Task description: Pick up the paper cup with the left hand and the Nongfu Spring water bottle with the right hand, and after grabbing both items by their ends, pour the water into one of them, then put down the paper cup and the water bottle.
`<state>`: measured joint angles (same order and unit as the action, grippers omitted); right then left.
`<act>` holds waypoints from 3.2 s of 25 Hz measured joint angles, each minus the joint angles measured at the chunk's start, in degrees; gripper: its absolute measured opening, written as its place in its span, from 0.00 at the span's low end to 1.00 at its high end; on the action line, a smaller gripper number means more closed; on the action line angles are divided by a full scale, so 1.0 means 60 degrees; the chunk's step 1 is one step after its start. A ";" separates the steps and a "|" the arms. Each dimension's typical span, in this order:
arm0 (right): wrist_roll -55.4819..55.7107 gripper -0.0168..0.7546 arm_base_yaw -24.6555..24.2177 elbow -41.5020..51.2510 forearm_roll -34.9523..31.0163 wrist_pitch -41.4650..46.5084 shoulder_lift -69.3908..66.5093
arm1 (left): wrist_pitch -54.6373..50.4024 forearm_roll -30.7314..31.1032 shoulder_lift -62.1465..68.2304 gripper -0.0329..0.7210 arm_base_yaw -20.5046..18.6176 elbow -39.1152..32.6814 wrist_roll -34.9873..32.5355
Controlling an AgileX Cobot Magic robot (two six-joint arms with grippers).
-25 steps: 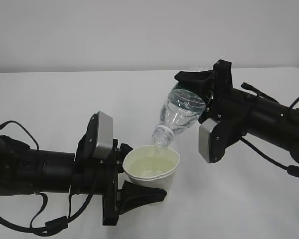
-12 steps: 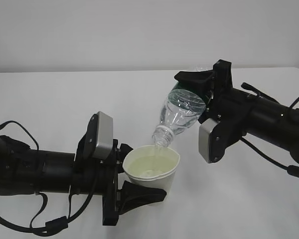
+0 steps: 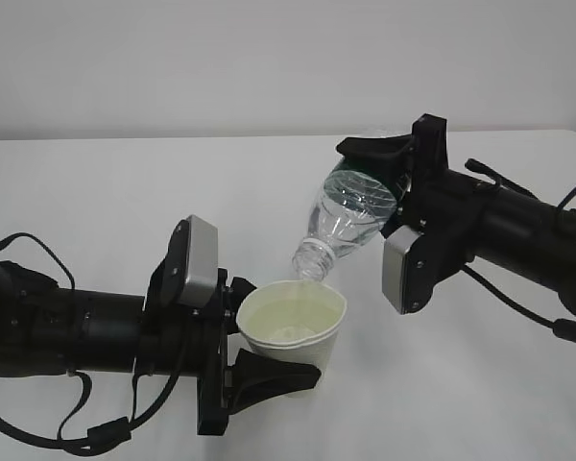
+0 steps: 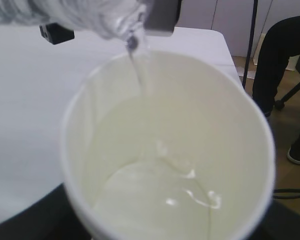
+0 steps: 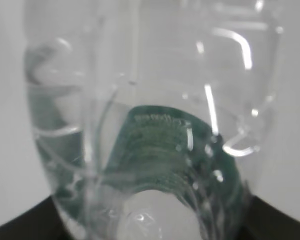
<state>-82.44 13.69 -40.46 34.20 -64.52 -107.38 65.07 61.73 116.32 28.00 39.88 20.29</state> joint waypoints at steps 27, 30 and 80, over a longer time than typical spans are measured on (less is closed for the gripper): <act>0.1962 0.56 0.0109 0.0000 -0.0019 0.0000 0.0000 | -0.0007 0.0022 0.0000 0.67 0.0000 0.0000 0.0000; 0.2176 0.56 0.0131 0.0000 -0.0042 0.0000 0.0000 | -0.0021 0.0022 0.0000 0.67 0.0000 0.0000 0.0000; 0.6436 0.56 0.0131 0.0000 -0.2415 0.0000 0.0000 | -0.0043 0.0036 0.0000 0.67 0.0000 0.0000 0.0000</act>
<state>-43.82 14.48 -40.46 19.71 -64.52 -107.38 64.82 61.95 116.32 28.00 39.88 20.29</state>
